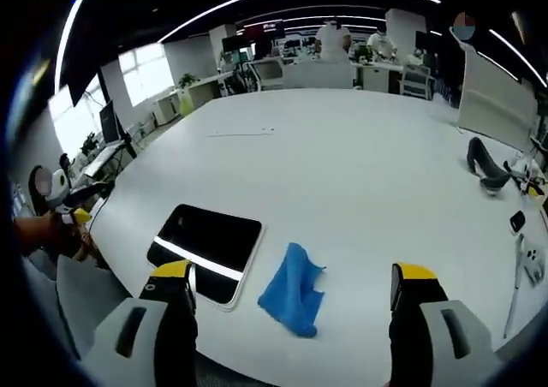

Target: Wipe the mirror surface with the cleaning cloth until all visible marks leave the cleaned area.

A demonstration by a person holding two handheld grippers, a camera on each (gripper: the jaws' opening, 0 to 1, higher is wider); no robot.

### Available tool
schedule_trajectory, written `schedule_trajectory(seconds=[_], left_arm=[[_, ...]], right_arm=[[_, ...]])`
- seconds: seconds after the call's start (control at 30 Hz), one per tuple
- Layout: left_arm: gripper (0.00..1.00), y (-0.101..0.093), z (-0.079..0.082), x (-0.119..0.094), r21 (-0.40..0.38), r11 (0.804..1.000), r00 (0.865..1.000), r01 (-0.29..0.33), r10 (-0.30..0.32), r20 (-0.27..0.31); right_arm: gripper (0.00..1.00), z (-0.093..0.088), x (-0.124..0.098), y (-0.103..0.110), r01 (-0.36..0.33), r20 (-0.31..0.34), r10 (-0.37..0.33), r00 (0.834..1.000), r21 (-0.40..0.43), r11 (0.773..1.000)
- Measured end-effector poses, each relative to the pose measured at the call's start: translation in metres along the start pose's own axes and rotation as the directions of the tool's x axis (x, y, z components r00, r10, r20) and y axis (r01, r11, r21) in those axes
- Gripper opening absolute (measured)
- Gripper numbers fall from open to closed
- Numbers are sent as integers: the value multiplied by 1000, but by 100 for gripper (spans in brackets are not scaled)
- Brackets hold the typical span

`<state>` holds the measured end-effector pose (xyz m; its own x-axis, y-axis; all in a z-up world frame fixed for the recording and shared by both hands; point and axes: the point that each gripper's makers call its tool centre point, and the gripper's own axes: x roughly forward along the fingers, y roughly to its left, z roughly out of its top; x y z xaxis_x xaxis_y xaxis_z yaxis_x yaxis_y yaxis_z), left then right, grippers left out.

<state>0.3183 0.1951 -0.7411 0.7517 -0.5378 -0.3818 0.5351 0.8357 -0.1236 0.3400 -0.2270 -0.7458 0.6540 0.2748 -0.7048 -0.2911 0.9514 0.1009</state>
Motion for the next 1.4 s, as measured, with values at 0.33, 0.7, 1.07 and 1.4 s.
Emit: schedule_trajectory(seconds=[0.33, 0.7, 1.07, 1.4], left_arm=[[99, -7, -7, 0, -13, 1000, 1000, 13, -13, -5], [99, 0, -12, -3, -24, 1000, 1000, 2, -2, -16], [99, 1, -15, -1, -30, 1000, 1000, -2, 2, -22], [99, -1, -17, 1, -33, 999, 1000, -2, 1, -30]], right_arm=[[83, -2, 30, -8, 24, -123, -17, 992, 54, 998], [56, -53, 67, 0, 3, -220, 20, 975, 105, 994], [40, -71, 75, 7, 11, -252, 31, 967, 162, 987], [23, -82, 85, 6, 49, -277, 1, 961, 173, 984]])
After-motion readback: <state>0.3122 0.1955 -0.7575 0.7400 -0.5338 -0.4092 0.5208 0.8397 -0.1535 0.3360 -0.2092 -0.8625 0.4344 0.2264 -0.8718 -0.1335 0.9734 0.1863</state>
